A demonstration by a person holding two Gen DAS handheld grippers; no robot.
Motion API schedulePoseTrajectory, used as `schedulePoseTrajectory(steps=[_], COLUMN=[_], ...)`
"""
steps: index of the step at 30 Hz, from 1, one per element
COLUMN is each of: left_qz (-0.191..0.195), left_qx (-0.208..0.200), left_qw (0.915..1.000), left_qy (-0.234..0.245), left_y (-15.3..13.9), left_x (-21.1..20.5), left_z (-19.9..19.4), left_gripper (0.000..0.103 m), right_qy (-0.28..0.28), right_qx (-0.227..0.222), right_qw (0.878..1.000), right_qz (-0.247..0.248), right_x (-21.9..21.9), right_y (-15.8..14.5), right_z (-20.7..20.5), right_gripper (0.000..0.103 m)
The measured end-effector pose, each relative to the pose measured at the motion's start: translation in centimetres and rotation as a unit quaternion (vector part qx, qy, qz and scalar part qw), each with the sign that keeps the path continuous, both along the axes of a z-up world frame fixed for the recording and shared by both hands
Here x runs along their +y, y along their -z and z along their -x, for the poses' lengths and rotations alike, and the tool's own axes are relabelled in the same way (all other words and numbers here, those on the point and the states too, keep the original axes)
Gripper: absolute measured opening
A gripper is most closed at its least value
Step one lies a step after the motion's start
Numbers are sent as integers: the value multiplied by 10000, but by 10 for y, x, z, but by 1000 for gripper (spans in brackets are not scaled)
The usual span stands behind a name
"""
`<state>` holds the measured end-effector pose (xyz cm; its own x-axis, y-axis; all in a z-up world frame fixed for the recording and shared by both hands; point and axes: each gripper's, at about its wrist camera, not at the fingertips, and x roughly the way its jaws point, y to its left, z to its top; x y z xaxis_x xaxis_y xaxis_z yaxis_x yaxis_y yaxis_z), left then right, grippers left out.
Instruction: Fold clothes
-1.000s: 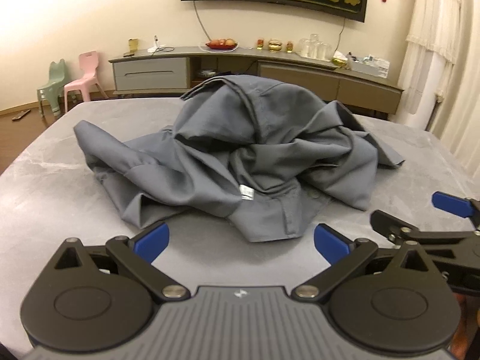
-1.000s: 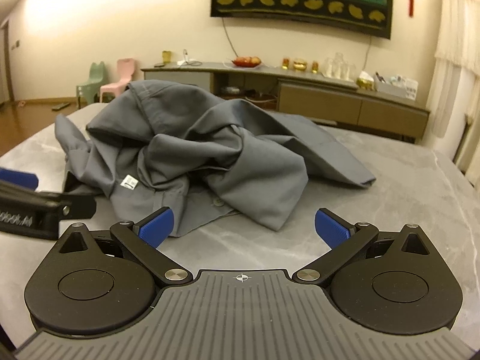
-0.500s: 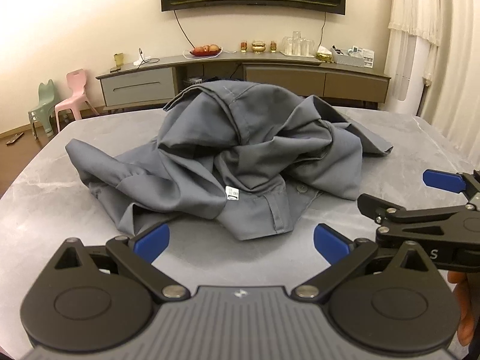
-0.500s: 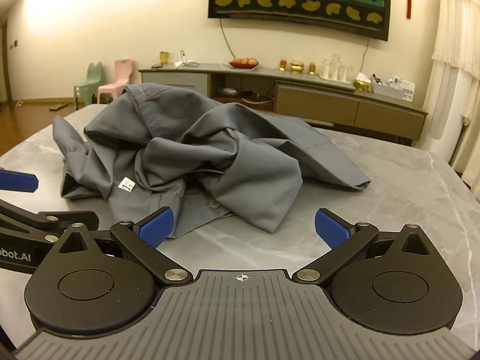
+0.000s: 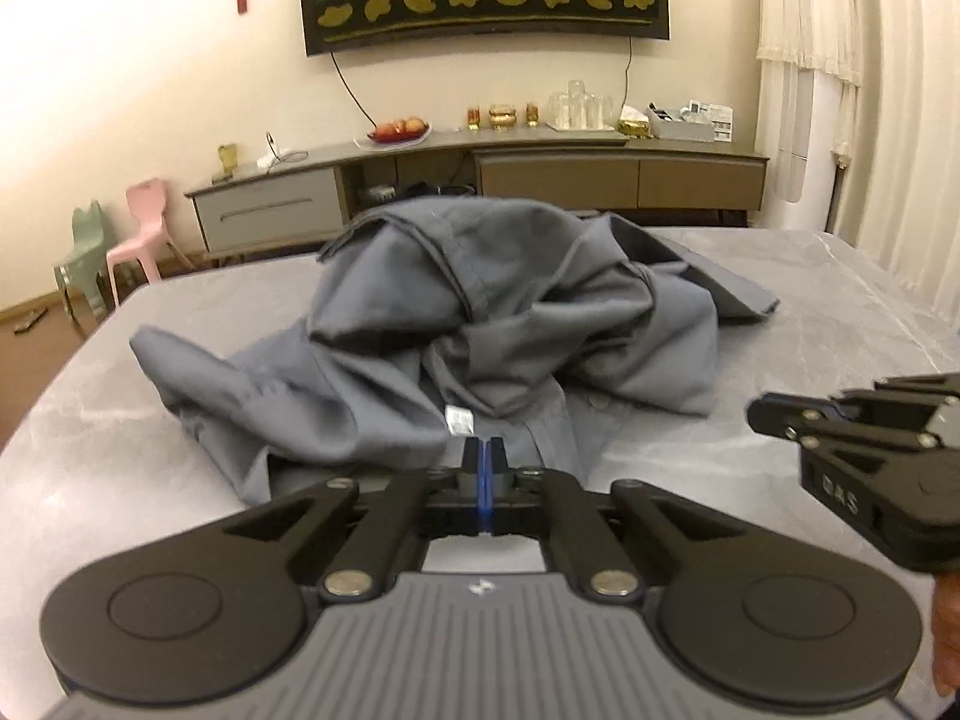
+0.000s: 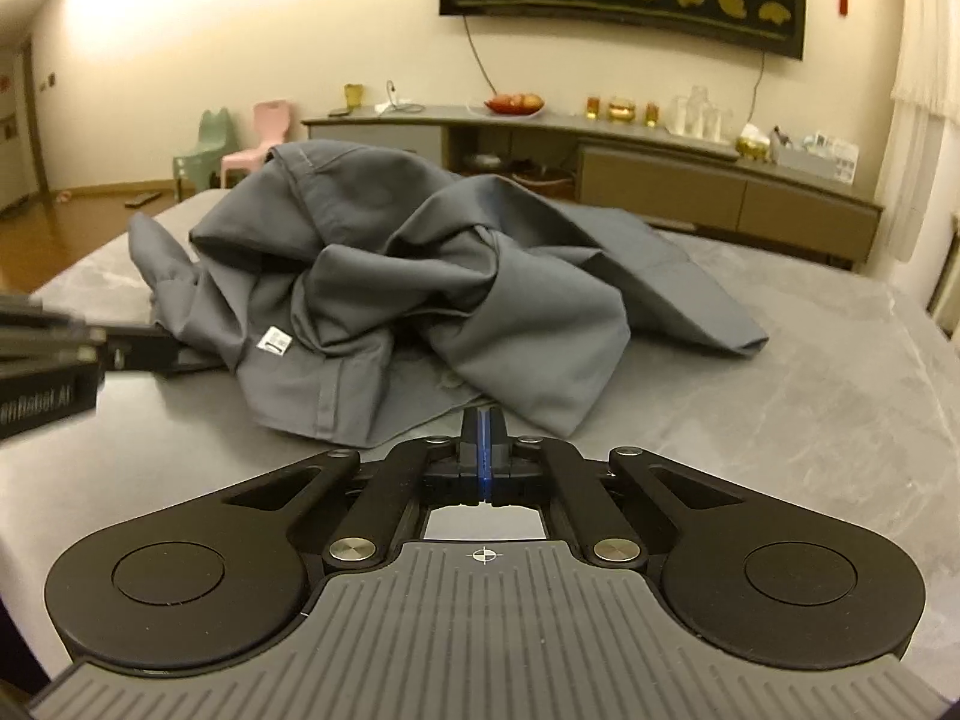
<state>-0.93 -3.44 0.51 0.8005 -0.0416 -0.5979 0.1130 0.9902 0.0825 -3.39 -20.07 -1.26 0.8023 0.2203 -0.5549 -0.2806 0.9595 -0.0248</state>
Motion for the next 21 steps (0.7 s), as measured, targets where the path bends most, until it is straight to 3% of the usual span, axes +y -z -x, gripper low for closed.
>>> schedulePoseTrajectory(steps=[2, 3, 4, 5, 6, 7, 10, 14, 17, 21], left_qz=[72, 145, 219, 293, 366, 435, 665, 1531, 2156, 2330], left_qx=[-16, -63, -110, -157, -204, -269, -325, -32, 213, 129], left_qw=[10000, 9998, 9995, 9991, 9986, 9979, 9965, 9856, 9713, 9647], left_qy=[-40, -111, -182, -253, -324, -387, -390, -712, -980, -1223], left_y=[-2, -3, -5, -7, -8, -10, -12, 8, 21, 21], left_x=[8, 16, 24, 32, 40, 48, 75, 114, 143, 174], left_z=[-10, -15, -20, -26, -31, -36, -61, -87, -97, -99], left_gripper=[1, 12, 47, 69, 102, 103, 103, 103, 103, 103], right_qy=[50, 80, 122, 175, 196, 193, 168, -123, -562, -1123], right_qx=[-22, -26, -36, -50, -163, -353, -841, -1306, -1522, -1412], right_qw=[10000, 10000, 9999, 9998, 9995, 9989, 9951, 9884, 9805, 9649], right_qz=[2, -9, 22, 86, 159, 238, 499, 764, 1112, 1906], right_x=[1, 1, 2, 3, 5, 7, 17, 55, 103, 174], right_y=[2, 3, 4, 4, 4, 2, -4, -27, -35, -14], right_z=[0, -1, -1, -1, 1, 4, 7, -19, -56, -125], right_gripper=[0, 9, 20, 56, 85, 93, 94, 98, 98, 95])
